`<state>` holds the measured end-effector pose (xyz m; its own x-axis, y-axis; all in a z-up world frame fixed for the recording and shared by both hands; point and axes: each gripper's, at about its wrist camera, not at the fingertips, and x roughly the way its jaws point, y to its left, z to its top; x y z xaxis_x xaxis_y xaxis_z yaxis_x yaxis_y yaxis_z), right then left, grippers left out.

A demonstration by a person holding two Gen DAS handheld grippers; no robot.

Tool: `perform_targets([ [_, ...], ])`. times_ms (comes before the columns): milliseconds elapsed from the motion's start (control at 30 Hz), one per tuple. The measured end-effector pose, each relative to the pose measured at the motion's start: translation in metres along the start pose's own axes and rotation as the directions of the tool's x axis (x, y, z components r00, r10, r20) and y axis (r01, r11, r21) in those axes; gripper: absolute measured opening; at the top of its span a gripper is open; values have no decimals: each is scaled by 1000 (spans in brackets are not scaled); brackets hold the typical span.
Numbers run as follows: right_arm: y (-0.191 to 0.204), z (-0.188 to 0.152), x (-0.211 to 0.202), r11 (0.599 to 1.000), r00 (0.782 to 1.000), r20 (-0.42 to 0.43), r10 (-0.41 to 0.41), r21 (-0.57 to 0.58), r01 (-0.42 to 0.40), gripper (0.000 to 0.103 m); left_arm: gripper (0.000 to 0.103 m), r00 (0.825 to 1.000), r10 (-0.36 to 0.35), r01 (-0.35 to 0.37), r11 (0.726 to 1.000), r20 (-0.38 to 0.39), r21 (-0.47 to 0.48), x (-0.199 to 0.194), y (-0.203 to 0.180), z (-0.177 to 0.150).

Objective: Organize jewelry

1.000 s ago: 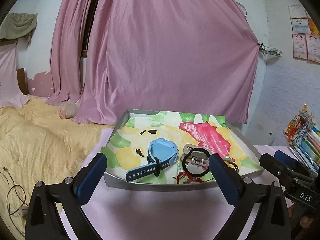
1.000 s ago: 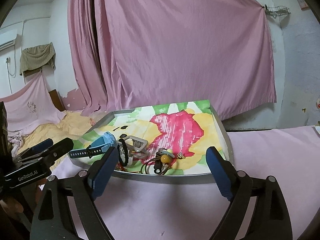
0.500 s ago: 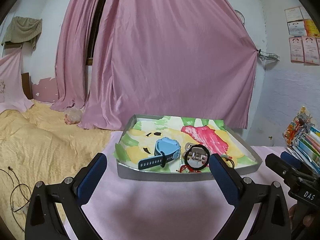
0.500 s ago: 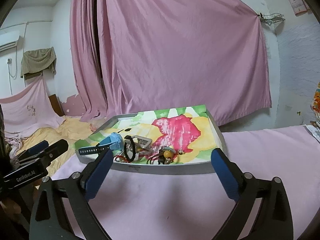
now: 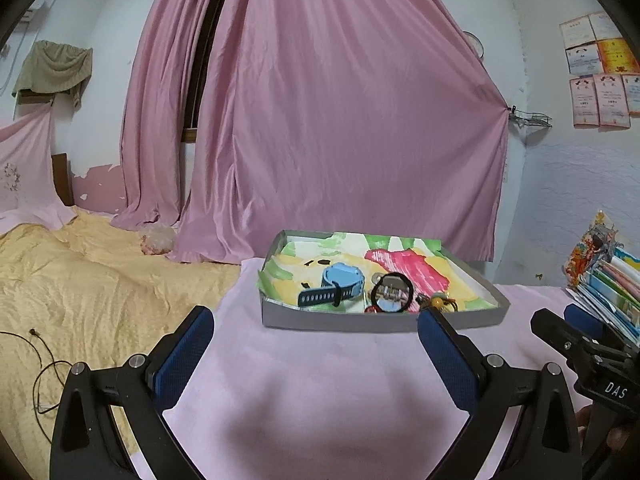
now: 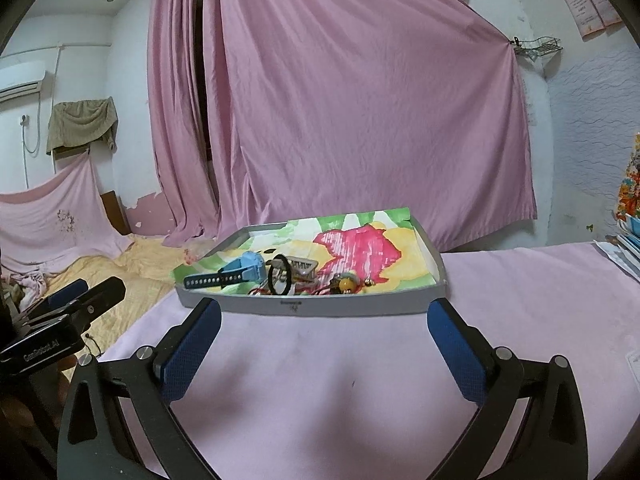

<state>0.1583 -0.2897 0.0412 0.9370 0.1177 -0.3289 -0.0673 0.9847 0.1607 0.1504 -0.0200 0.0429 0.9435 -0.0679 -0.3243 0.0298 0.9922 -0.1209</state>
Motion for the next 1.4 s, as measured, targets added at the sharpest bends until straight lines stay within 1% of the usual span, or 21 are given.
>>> perform_targets([
  [267, 8, -23, -42, 1000, 1000, 11, 1, -6, -1, 101, 102, 1000, 0, 0, 1000, 22, -2, -41, 8, -22],
  [333, 9, -29, -53, 1000, 1000, 14, -5, -11, 5, 101, 102, 999, 10, -10, 1000, 33, -1, -53, 9, -29],
  [533, 9, -42, -79, 1000, 999, 34, -4, -8, 4, 101, 102, 999, 18, -18, 1000, 38, 5, -71, 12, -44],
  [733, 9, -46, -88, 1000, 999, 41, -1, -12, 1, 101, 102, 999, 18, -18, 1000, 45, 7, -79, 14, -50],
  [900, 13, -44, -87, 1000, 999, 42, 2, -12, -2, 101, 102, 998, 26, -26, 1000, 54, 8, -83, 14, -51],
  [1400, 15, -42, -89, 1000, 999, 43, 2, -13, -1, 101, 102, 998, 31, -32, 999, 53, 10, -83, 15, -50],
])
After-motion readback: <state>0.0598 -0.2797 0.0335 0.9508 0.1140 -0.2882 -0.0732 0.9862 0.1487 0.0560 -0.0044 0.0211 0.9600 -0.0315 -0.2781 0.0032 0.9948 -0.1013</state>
